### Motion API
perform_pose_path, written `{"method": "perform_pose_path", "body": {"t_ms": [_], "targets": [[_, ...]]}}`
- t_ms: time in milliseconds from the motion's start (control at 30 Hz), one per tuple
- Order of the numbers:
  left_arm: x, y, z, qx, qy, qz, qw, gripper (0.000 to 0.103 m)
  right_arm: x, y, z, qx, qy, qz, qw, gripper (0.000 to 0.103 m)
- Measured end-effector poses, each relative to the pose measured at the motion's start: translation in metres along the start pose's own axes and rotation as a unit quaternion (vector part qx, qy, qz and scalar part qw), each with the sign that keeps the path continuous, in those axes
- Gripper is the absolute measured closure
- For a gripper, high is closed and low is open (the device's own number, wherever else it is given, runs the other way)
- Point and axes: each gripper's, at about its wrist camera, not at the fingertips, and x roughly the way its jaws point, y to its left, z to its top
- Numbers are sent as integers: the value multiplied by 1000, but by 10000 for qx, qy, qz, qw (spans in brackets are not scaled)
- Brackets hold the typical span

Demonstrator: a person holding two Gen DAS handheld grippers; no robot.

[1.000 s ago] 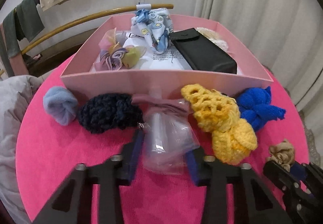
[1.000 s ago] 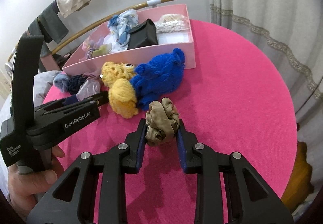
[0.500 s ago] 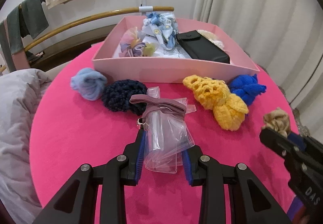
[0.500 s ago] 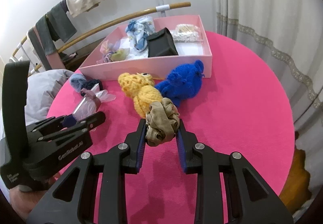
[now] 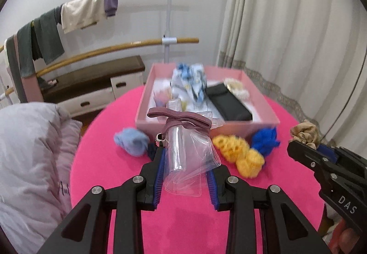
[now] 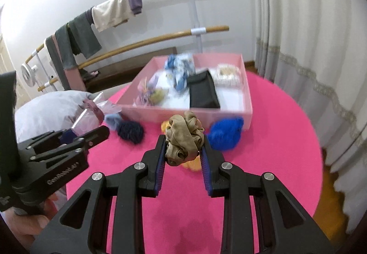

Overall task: Organize soft objects
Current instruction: 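Carry the scrunchie and clear bag into the pink box with both grippers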

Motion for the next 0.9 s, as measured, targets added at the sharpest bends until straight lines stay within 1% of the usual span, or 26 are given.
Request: {"method": "perform_pose_path", "body": {"t_ms": [200, 467, 667, 900], "targets": [[-22, 7, 18, 6, -280, 46, 9996, 73, -8, 8, 31, -142, -248, 87, 9996, 77], [-25, 11, 31, -35, -398, 27, 9992, 73, -10, 17, 61, -341, -435, 74, 9984, 77], [-19, 9, 45, -37, -464, 38, 9989, 73, -4, 16, 73, -377, -451, 108, 9982, 77], [9, 7, 85, -69, -398, -105, 9991, 72, 18, -5, 101, -249, -322, 145, 9991, 77]]}}
